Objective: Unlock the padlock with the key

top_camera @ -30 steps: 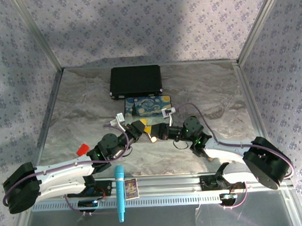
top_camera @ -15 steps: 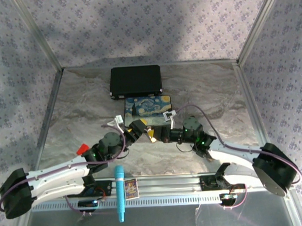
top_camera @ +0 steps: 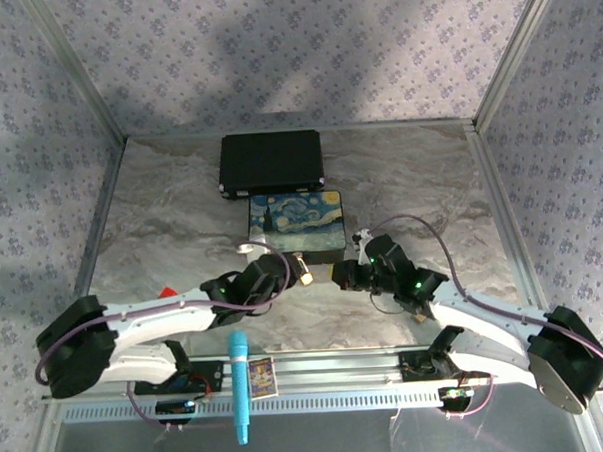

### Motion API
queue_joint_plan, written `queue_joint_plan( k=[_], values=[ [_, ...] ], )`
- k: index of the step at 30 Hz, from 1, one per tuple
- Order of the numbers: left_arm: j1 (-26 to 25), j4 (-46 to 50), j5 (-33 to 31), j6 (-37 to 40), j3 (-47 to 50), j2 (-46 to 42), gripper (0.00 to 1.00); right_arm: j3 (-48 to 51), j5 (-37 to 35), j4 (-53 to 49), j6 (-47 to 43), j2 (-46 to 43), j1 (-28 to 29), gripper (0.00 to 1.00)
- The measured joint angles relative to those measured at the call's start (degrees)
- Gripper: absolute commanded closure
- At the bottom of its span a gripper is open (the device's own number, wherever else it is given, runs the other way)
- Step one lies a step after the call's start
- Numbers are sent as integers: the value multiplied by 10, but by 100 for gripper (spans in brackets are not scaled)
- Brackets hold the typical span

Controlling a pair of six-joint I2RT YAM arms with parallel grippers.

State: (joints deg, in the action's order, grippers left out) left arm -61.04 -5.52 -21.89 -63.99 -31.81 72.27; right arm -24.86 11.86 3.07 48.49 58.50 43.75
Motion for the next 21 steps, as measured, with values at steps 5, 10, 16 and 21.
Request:
queue_joint_plan(
  k=[5,10,16,21],
  values=[
    [-9,-7,-6,27,-30,75,41,13,-16,-16,-3,-2,0,100],
    [-10,-12,-13,31,-66,155,39,24,-21,-19,-4,-4,0,100],
    [-10,-21,-24,31,-70,201,45,26,-21,-21,-4,-14,0,100],
    [-11,-14,-31,34,-96,219,53,32,-21,-20,-3,-14,0,100]
  ],
)
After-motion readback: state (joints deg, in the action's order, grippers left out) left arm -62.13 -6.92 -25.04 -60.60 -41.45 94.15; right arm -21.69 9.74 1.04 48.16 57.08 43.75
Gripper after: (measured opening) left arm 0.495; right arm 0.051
